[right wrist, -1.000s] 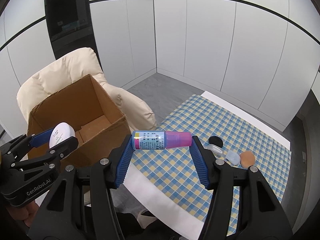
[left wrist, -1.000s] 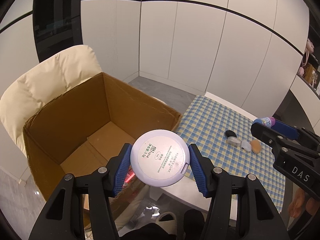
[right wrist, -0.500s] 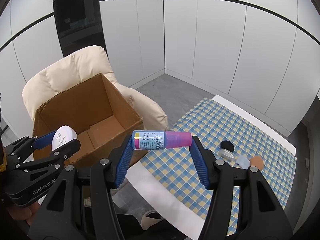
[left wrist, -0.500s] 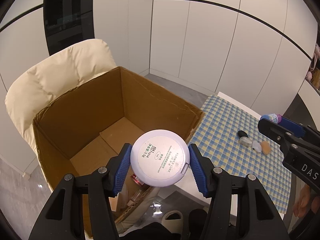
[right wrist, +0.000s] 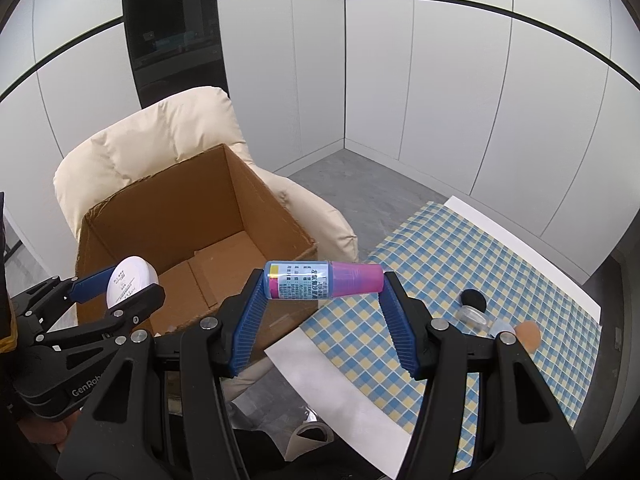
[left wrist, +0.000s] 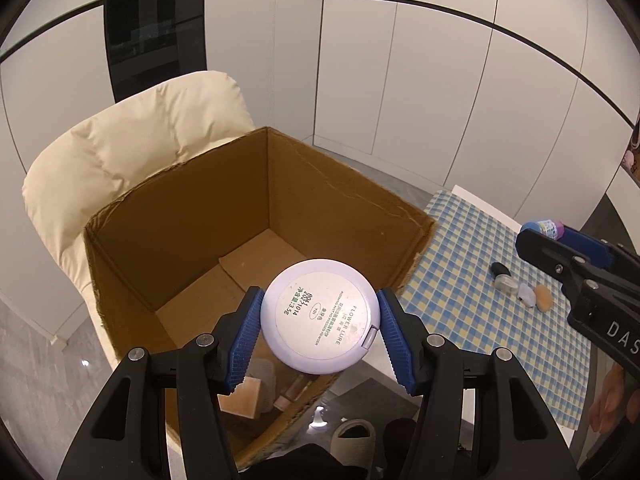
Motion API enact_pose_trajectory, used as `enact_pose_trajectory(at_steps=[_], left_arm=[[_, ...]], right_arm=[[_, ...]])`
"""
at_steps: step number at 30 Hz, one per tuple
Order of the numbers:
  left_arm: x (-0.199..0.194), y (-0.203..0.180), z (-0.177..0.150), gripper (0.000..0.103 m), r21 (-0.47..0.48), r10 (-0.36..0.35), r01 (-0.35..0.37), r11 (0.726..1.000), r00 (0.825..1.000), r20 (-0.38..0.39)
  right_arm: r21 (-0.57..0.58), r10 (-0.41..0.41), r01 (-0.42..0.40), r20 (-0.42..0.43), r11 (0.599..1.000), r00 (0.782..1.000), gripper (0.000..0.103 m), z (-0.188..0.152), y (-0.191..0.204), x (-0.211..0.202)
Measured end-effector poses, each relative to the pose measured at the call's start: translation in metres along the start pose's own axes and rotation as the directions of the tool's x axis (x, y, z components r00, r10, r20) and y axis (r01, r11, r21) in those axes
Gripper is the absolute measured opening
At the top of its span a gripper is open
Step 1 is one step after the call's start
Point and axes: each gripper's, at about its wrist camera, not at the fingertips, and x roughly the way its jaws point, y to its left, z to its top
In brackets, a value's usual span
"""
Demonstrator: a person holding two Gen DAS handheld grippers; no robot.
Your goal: Organize objects
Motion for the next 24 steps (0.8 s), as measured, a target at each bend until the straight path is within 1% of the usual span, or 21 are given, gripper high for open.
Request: enact_pose_trajectory(at_steps=[12,14,19,21,24], left_arm=[[0.001,0.026,-0.004,0.058,-0.021,0.044,-0.043,0.999,0.999,0.007],[0.004,0.029,-0.005,0.058,-0.020,0.059,-0.059,0.998,0.998,0.004],[0.005,0.033,-0.007,0.058,-0.017,0.069,-0.069,0.997,0.998,0.004],[0.001,0.032,-0.007,0.061,-0.004,0.079,-0.079,0.997,0.997,0.021],[-0.006,0.033,-0.006,0.069,0.006,0.087,-0.088,0.996,0.995,0.050]], right_arm=[[-0.042,0.039,-0.039,-0.008,0.998,0.999,0.060,0.006,0.028,0.007],[-0.052,0.044,-0.045,-0.012,0.998,0.999,0.060,0.006,0.033,0.009],[-0.070,0.054,-0.056,-0.020,0.996,0.998,0.060,0.007,0.042,0.012],[-0.071,0.059,-0.061,-0.021,0.996,0.998,0.060,0.008,0.044,0.013],[-0.079,0.063,-0.064,-0.020,0.995,0.998,0.060,0.008,0.048,0.013]])
